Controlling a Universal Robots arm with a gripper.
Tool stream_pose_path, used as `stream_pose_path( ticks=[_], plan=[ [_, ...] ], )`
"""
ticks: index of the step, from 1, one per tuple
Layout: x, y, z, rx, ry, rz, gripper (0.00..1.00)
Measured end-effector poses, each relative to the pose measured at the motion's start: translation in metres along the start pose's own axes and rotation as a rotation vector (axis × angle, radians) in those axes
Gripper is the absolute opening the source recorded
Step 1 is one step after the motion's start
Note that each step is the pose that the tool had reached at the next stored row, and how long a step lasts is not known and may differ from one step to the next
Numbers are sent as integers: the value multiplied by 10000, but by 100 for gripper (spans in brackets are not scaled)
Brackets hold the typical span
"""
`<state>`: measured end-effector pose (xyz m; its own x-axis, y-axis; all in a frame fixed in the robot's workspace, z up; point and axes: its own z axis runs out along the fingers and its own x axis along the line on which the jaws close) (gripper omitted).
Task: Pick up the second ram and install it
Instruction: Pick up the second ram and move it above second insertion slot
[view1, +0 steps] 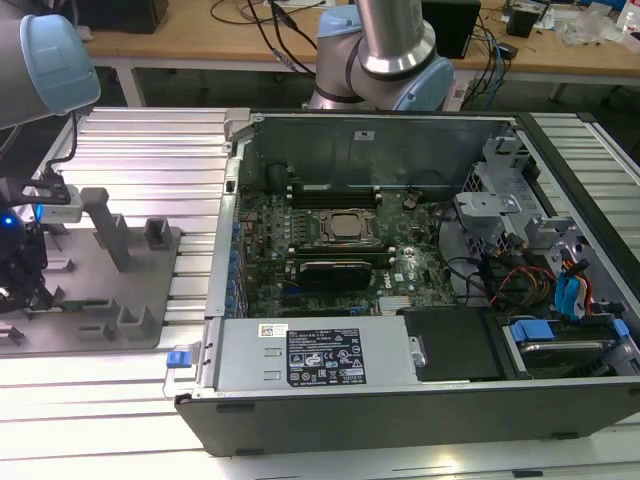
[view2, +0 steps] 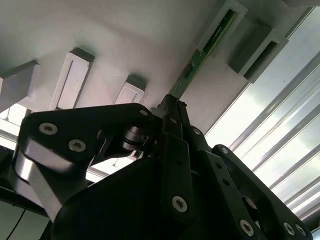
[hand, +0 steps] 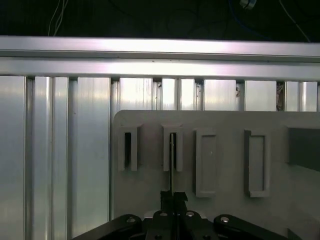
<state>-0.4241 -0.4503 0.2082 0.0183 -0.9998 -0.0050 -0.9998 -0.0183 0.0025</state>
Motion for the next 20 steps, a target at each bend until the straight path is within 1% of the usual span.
stream_pose_path(
  ticks=[3,4,6,10,11,13,14,16,18,20],
  plan=[
    [0,0,0,0,0,-2,9],
    [0,0,-14,6,-6,-2,9],
    [-1,0,-123,4,-6,-1,9],
    [-1,1,-248,4,-7,-1,9],
    [-1,1,-301,5,-7,-2,9],
    [-2,1,-367,6,-8,-1,9],
    [-2,1,-424,8,-8,-2,9],
    [-2,1,-485,9,-8,-2,9],
    [-3,2,-632,11,-30,-1,9],
    [-3,2,-701,12,-36,-2,9]
  ],
)
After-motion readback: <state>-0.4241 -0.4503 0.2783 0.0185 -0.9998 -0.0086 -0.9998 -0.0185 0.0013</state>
